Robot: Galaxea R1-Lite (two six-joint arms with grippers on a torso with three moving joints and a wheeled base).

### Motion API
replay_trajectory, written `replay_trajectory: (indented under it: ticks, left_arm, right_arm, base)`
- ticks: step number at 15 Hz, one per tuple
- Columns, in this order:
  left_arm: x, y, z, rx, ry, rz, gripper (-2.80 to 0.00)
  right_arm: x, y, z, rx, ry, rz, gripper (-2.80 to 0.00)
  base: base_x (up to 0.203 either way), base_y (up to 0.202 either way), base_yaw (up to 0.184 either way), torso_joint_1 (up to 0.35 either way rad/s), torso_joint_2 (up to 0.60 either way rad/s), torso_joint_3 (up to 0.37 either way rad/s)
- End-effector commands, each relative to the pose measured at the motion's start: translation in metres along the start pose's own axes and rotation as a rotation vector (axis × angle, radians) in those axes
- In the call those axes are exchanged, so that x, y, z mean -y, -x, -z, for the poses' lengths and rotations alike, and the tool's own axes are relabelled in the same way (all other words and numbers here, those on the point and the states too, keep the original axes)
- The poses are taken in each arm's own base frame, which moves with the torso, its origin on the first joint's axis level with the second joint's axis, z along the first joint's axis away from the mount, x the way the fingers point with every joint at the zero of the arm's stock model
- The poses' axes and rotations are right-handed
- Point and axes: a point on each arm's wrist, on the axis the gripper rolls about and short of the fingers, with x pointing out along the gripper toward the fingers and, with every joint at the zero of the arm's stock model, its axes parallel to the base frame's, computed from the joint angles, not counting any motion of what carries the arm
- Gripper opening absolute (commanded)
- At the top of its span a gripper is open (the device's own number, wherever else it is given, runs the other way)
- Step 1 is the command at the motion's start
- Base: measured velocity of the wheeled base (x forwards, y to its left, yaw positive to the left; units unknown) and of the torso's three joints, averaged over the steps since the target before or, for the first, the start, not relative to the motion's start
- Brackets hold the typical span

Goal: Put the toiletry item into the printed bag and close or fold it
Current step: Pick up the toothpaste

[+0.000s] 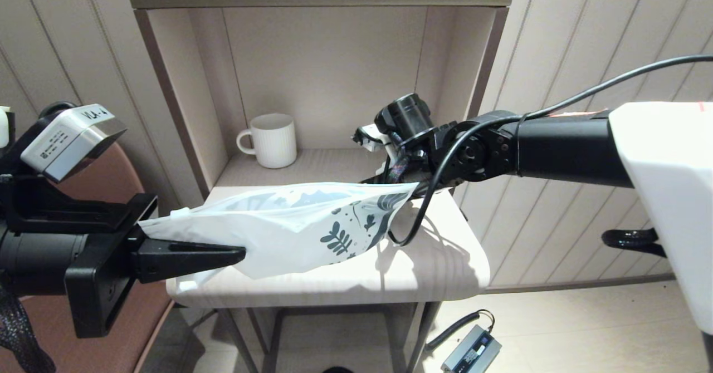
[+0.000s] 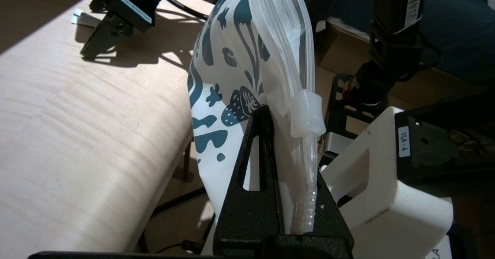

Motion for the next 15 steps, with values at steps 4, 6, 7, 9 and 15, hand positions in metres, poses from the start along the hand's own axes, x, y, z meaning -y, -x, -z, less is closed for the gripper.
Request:
replay_trajectory:
  ticks: [4,6,7,9,15]
  left_arm:
    - [0.000,0.000,0.000,0.002,-0.003,0.005,-2.80]
    - [0.000,0.000,0.000,0.003,-0.003,0.005,-2.80]
    - [0.000,0.000,0.000,0.003,-0.004,0.005,-2.80]
    - [0.000,0.000,0.000,0.001,-0.001,0.006,-2.80]
    - [-0.009,-0.007,0.005,-0.022,0.027,0.010,-2.80]
  right_arm:
    - [0.000,0.003,0.001,-0.006,0.000,-0.001,-2.80]
    - [0.000,0.003,0.001,-0.007,0.000,-0.001,-2.80]
    - [0.000,0.003,0.001,-0.009,0.000,-0.001,-2.80]
    - [0.000,0.006,0.001,-0.006,0.000,-0.001,-2.80]
    - [0.006,0.024,-0.007,0.036,-0.012,0.006,-2.80]
  base:
    - [0.000,0.000,0.000,0.000,0.00,0.000]
    - [0.000,0.000,0.000,0.000,0.00,0.000]
    - [0.000,0.000,0.000,0.000,0.00,0.000]
    - [0.000,0.000,0.000,0.000,0.00,0.000]
    - [0.000,0.000,0.000,0.000,0.00,0.000]
